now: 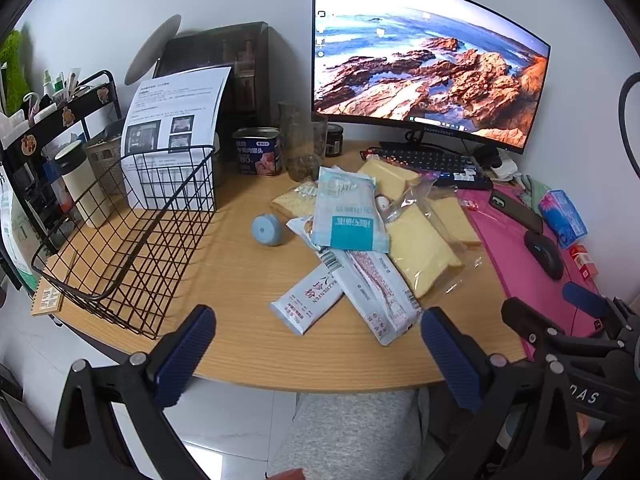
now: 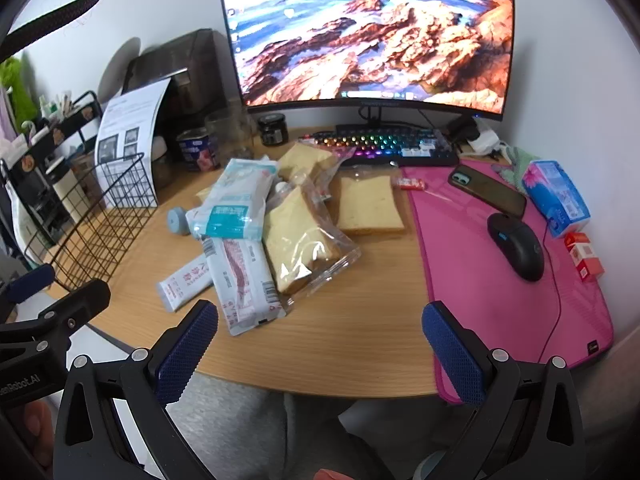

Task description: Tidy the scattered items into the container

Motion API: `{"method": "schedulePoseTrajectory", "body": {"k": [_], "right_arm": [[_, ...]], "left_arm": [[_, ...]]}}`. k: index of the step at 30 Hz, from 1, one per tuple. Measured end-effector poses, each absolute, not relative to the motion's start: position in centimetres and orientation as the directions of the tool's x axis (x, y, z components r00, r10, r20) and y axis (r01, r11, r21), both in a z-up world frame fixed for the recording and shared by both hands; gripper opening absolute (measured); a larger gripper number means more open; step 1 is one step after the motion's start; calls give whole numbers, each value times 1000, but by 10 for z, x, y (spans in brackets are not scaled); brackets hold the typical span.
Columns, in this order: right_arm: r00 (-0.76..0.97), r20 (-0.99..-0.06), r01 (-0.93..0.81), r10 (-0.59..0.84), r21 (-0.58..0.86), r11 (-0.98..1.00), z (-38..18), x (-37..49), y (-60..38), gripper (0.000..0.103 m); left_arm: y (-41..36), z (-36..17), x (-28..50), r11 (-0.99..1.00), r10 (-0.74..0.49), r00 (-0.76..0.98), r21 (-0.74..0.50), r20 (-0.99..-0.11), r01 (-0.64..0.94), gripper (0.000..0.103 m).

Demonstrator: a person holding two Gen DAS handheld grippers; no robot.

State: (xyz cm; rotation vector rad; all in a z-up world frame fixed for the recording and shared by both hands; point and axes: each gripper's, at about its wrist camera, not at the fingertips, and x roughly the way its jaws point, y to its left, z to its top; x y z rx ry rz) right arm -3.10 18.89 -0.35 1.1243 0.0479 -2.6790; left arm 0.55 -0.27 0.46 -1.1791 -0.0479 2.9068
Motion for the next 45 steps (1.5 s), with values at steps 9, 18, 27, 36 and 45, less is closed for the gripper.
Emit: {"method": "schedulePoseTrajectory", "body": {"k": [9,18,27,36,45], "right_arm": [[-676,-708,226,-205,66,-972,-5,-32,189,103],[-676,-707,226,-207,68,-972,-6,-32,189,103],[-676,-705,229,-214,76,-971,-7,-33,191,103],[-668,-710,232,-222,85,-969,-8,-34,192,103],[-666,-711,233,-225,89,-968,-8,-36,193,103]], "left_arm": [[-3,5,5,-999,20,-715,-34,-699,5,103],[-4,6,4,-999,19,-717,-34,-697,7,103],[-3,8,3,-999,23,-718,-40,-696,6,103],[-2,7,2,-999,28,-714,-41,-700,1,103],[-1,5,0,-999,33,-714,-41,-700,-6,103]]}}
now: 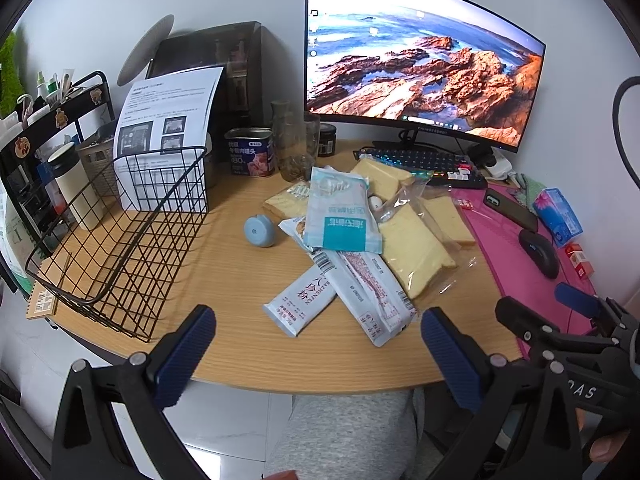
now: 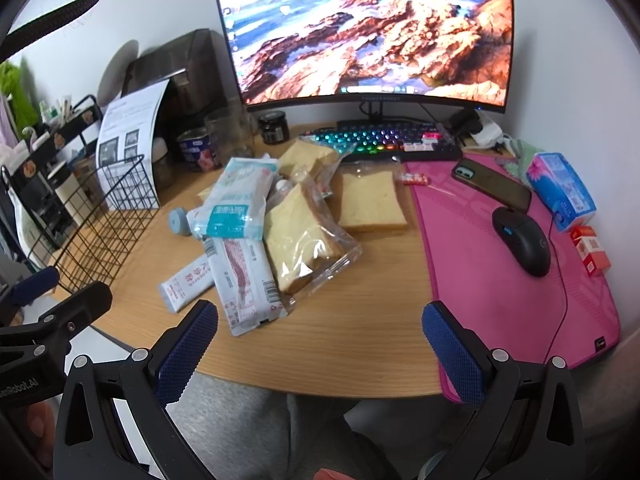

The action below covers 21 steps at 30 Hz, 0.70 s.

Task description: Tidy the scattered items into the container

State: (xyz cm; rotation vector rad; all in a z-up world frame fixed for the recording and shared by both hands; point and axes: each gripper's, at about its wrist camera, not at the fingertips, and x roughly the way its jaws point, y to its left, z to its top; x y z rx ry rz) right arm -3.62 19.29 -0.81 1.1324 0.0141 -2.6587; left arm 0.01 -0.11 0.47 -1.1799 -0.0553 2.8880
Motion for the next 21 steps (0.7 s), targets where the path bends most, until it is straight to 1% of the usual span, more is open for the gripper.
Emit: {"method": "schedulePoseTrajectory", "body": {"k": [7,11,15,19,21], "right_arm": [[-654,-706,267,-271,120,-956,-10,-49,199,103],[-633,-705,307,-320,152,-940,-16,-79,205,103],[-596,-718,354,-359,167,-920,-27,-110,200,103],[-562,-734,395,-380,165,-904,-41,-135,196,103],[-549,-739,407,-390,171,-897,-49,-144,197,103]], "left_arm": [[-8,-4,-14,-997,62,-695,-71,-717,-16,103],[-11,-12,-25,-997,61,-694,-76,-717,-8,103],[-9,-24,-46,-997,74,-670,-69,-739,-35,103],[-10,-35,-77,-990,144,-643,-119,-752,-82,103],[-11,-36,-96,-981,192,-643,-156,-741,-114,103]]}}
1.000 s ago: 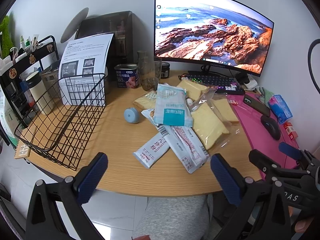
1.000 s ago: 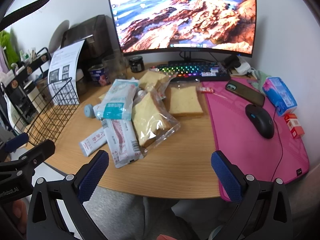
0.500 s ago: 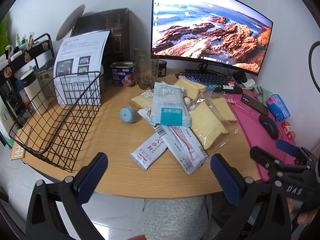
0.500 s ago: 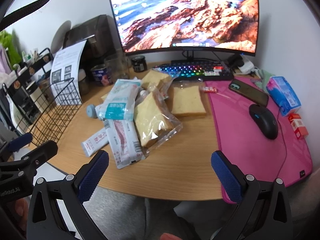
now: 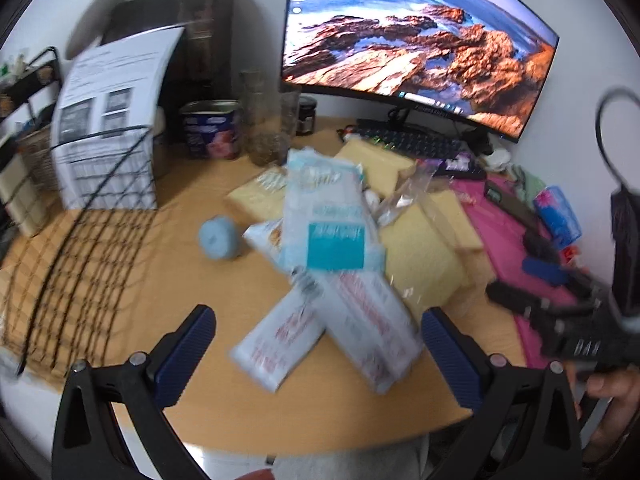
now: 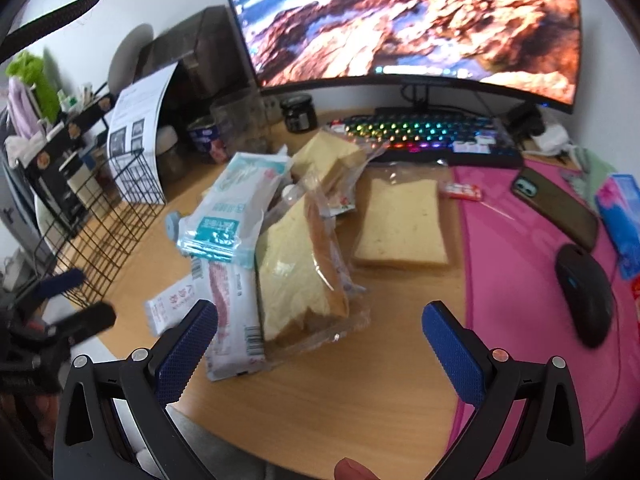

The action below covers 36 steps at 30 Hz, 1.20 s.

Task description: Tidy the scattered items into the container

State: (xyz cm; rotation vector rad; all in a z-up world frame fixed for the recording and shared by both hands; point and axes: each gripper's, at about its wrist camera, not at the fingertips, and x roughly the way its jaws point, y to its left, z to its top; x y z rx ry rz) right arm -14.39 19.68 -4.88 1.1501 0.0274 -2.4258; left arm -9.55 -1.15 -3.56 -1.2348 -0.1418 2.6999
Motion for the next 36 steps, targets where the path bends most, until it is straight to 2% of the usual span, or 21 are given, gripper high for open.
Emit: {"method": "schedulePoseTrajectory", "body": {"k": [6,10,14,18,24,27,32,33,34,35,36], "right_arm": [[-537,-742,391,-403,204,-897,-67,-162,206,103],[-528,-737,380,-421,239,-894,-74,-174,213,103],[-529,-735,382,-424,240,-893,-77,-180,217,103],[-512,-735,419,-445,238,-876,-83,-188,211,103],[-459,-756,499,-467,215,-840,-96,-194,191,103],[-433,-761,528,-484,221,-820,-102,-194,186,103],[-407,-756,564,-513,234,-792,-107,-196,180,103],[-405,-754,572,-517,232,-787,-107,-195,179,99],[-401,-755,582,-519,227,-781,-107,-195,177,91],[-398,-759,587,-516,221,-778,-108,-194,175,85],[-397,-766,590,-506,210,-780,-109,-194,173,72]], "left_arm": [[0,-48,-170,-973,230,-584,-182,-779,-141,103],[14,-69,-211,-982,169,-519,-98,-838,-161,103],[7,-86,-229,-982,185,-472,-146,-862,-118,103],[11,-98,-240,-986,156,-449,-112,-880,-123,103],[9,-106,-248,-984,170,-458,-123,-873,-131,103],[4,-108,-250,-982,180,-461,-135,-869,-129,95],[0,-104,-250,-982,185,-467,-143,-865,-124,71],[-2,-103,-249,-981,191,-469,-152,-862,-120,68],[-5,-101,-248,-980,200,-470,-164,-860,-117,64],[-7,-100,-249,-978,208,-469,-174,-858,-116,56],[-9,-99,-247,-976,216,-471,-182,-855,-116,52]]}}
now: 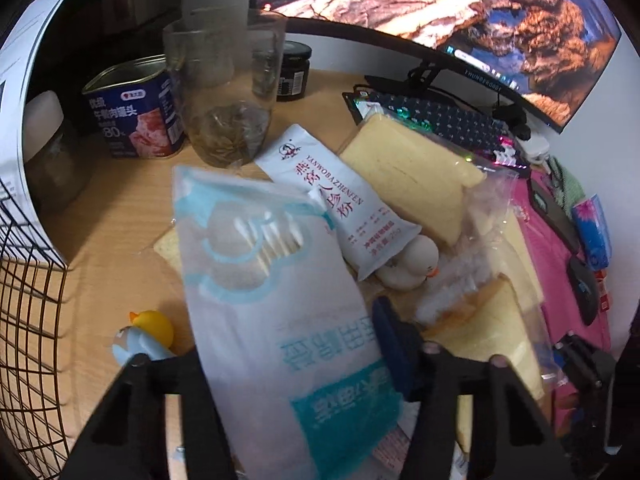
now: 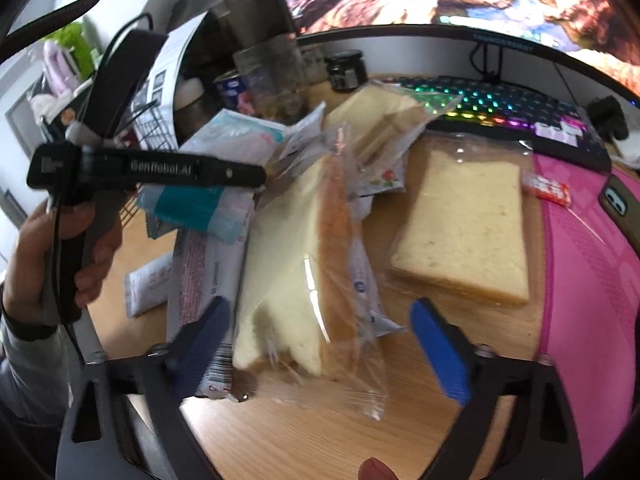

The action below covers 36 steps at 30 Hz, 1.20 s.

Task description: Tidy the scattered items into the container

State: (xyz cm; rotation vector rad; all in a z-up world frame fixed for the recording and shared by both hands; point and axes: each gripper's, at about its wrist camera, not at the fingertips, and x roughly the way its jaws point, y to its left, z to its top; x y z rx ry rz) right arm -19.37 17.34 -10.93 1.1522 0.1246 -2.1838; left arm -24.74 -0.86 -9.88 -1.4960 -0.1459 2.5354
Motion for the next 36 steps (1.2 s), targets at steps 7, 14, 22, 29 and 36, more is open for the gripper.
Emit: {"method": "schedulePoseTrajectory", "body": {"k": [7,14,22,29,36], "right_arm": [[-398,-738,612,-544,228,-758,-93,-187,175,39],[-485,-697,612,-528,161,-775,-61,-172,169,20],[-527,-648,657,-550,101,-747,-12,-155,149,20],[-455,-559,799,-693,86,-595,58,-141,74,20],[-234,-566,904,-791,172,-391,72,-150,-70,20]], "left_arm": [[-17,-78,-234,-973,231,-526,-194,-819,-125,25],[-27,-51,-223,-971,239,-576,-197,-782,-135,22],[-53,5,-194,-966,252,-658,-221,-709,-133,22],[-128,70,-146,-982,140,-753,-185,-644,-24,22],[-231,66,-110,-969,-29,-732,-160,-681,187,22]]}}
